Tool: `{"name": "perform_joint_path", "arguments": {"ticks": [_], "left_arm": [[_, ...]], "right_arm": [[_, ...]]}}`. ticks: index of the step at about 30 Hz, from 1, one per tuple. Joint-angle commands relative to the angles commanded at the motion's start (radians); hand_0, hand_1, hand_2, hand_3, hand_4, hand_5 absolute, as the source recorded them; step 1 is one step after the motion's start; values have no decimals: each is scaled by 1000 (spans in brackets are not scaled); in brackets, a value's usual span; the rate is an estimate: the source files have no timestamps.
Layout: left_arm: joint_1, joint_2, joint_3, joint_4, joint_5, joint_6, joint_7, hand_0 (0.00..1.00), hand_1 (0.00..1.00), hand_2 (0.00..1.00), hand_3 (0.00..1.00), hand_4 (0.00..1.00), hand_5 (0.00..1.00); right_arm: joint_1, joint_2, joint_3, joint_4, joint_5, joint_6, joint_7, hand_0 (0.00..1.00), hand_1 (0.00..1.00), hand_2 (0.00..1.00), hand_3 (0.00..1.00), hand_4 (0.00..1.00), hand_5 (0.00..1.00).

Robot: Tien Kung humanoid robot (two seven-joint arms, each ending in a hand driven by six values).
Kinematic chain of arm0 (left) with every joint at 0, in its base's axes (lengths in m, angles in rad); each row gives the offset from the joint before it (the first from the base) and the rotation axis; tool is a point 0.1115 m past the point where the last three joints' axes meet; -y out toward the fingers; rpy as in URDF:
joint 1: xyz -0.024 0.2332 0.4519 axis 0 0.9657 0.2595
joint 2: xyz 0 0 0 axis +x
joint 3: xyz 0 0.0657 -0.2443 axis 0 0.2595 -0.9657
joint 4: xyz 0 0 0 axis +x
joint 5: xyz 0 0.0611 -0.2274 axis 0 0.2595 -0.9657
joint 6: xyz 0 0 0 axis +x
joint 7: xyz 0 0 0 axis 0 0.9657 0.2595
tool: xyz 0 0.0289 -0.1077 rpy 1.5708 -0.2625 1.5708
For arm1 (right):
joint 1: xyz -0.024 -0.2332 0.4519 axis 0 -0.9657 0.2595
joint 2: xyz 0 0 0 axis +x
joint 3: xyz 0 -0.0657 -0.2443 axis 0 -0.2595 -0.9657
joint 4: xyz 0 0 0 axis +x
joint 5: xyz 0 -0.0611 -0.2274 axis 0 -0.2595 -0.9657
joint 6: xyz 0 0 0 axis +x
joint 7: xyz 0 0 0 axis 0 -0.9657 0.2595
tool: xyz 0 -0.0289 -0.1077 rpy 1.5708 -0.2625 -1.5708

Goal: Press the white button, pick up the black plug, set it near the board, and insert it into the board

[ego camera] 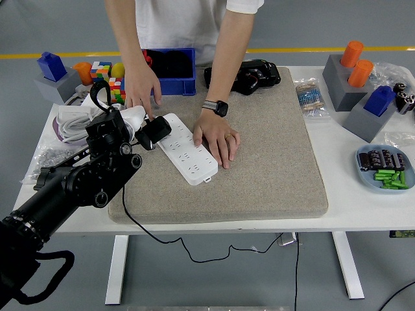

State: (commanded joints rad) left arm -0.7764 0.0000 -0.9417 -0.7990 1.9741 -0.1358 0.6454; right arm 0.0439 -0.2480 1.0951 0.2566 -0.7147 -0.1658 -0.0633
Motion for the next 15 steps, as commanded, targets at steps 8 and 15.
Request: {"name": "perform_joint_path", "arguments": {"ticks": [8,15], "left_arm": [[-4,0,11,5,-5,4,0,58,110,197,520,447,2],[-12,0,13,14,-3,4,0,58,109,197,519,441,2]], "right_arm": [[1,-1,1,0,0,0,0,632,548,533,534,641,306],[2,0,0,0,0,0,0,632,548,533,533,646,301]]}}
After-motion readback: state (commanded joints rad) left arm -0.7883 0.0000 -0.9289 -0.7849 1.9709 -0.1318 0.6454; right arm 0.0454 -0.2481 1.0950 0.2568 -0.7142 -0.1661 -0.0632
